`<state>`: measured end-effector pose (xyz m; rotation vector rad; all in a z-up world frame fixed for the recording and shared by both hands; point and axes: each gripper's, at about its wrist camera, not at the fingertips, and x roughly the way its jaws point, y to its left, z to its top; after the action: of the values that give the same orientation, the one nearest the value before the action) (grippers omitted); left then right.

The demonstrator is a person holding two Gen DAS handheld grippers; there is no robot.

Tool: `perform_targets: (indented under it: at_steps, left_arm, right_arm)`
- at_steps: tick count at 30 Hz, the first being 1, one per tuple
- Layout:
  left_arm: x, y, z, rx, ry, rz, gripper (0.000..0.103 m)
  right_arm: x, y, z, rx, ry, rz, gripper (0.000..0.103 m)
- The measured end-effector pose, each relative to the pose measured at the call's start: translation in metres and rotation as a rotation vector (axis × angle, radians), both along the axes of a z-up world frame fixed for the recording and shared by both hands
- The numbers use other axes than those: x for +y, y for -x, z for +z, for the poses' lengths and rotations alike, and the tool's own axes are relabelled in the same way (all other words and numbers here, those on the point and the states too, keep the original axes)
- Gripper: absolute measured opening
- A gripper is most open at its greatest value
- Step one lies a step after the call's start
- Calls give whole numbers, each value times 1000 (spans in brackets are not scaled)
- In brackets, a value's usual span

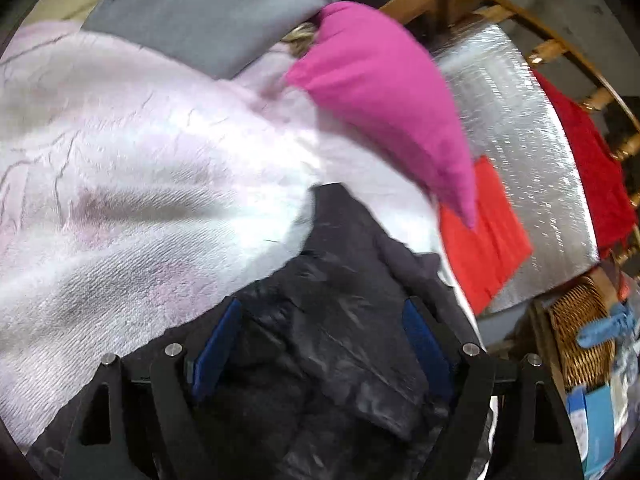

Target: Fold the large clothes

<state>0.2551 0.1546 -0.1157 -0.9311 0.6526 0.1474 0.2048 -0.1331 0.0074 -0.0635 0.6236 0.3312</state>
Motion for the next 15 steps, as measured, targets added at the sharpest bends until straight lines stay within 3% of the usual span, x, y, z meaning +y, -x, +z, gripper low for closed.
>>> perform_targets:
  at_steps: [4,6,8,9,10,12,15]
  left_arm:
    - [-7,-2,-3,35,-98,-10,83]
    - [-9,-1,-3,35,-120,-7,83]
    - [-9,0,-5,35,-113,-10,83]
    - [-7,-1,-6,38,-114,-9,83]
    - [-7,-2,-7,44,-122,-10,83]
    - [-10,-3,-8,57,-150,-11,83]
    - [-15,-4,-11,68,-210,-16,83]
  right_arm:
    - [65,-80,0,68,158,65,85]
    - [94,-118,-21,122,288,61,85]
    - [110,-152,-54,232,396,34,83]
    - [111,-161,-64,262,432,23,72]
    - [112,-168,-72,262,485,-7,45]
    - [104,-170,-67,244,465,-52,15]
    - [80,-160,-38,170,372,-127,12]
